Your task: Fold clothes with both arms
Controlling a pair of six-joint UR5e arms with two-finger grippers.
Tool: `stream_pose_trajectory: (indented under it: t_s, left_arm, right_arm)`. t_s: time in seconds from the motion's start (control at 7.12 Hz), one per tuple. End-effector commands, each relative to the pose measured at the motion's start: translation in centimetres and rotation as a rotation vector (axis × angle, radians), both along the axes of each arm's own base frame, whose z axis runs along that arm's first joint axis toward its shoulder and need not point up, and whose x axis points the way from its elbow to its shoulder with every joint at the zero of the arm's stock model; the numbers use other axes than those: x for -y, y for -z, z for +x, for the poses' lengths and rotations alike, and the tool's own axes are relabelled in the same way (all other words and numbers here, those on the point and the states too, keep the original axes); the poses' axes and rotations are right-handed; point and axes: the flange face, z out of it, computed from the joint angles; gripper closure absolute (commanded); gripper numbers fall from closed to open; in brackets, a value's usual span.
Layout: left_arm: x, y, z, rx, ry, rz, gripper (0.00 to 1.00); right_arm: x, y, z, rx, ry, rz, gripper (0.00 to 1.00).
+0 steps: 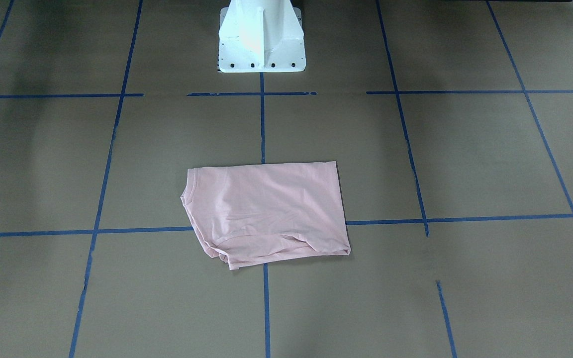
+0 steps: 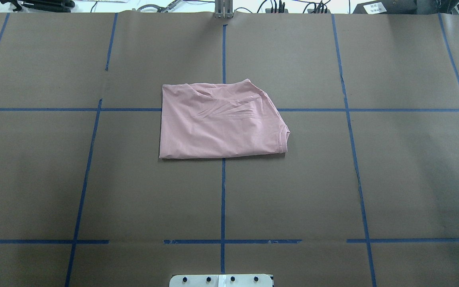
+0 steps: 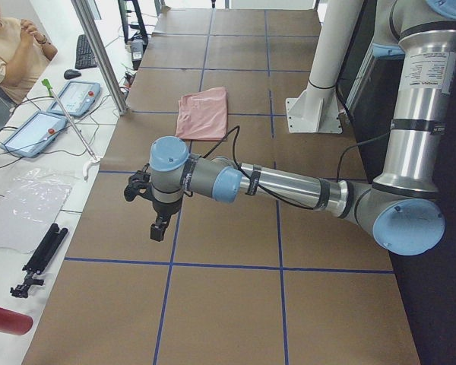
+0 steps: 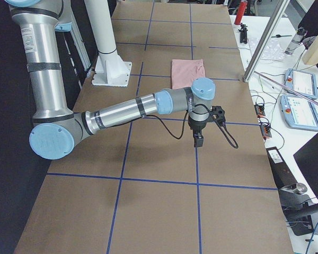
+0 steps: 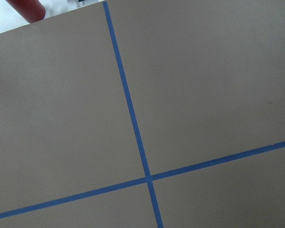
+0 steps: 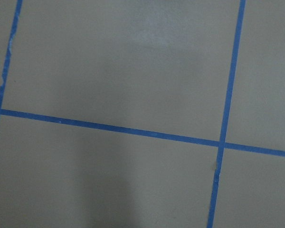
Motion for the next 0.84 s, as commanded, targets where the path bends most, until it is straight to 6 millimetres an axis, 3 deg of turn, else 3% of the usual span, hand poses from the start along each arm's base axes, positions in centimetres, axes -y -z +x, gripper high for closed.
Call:
stream_pose_trajectory:
  t_s: [0.0,0.14,0.28,0.56,0.7]
  left_arm:
    - [-5.5,-5.0,0.2,-0.041,-0.009,-0.114,0.00]
    - [-7.1,-5.9,0.6,-0.110,-0.020,-0.152,0.00]
    - [-9.7,-7.7,0.8,-0.139,-0.028,-0.184,0.00]
    - [-9.0,-7.7,0.5,-0.070,-0.016,-0.161,0.00]
    - [-7.2,-5.9,0.5,-0.071,-0.014,-0.120,0.00]
  right_arm:
    - [-2.8,-4.8,0.5,-0.023,0.016,-0.076,0.00]
    - [-5.6,-8.1,0.8,-0.018,0.080,-0.087,0.00]
    - [-6.5,-8.4,1.5,-0.002,0.098,-0.071,0.00]
    - [-5.8,-7.3,1.3,0.003,0.099,-0.041,0.00]
    - [-5.9,-7.4,1.3,-0.001,0.098,-0.039,0.00]
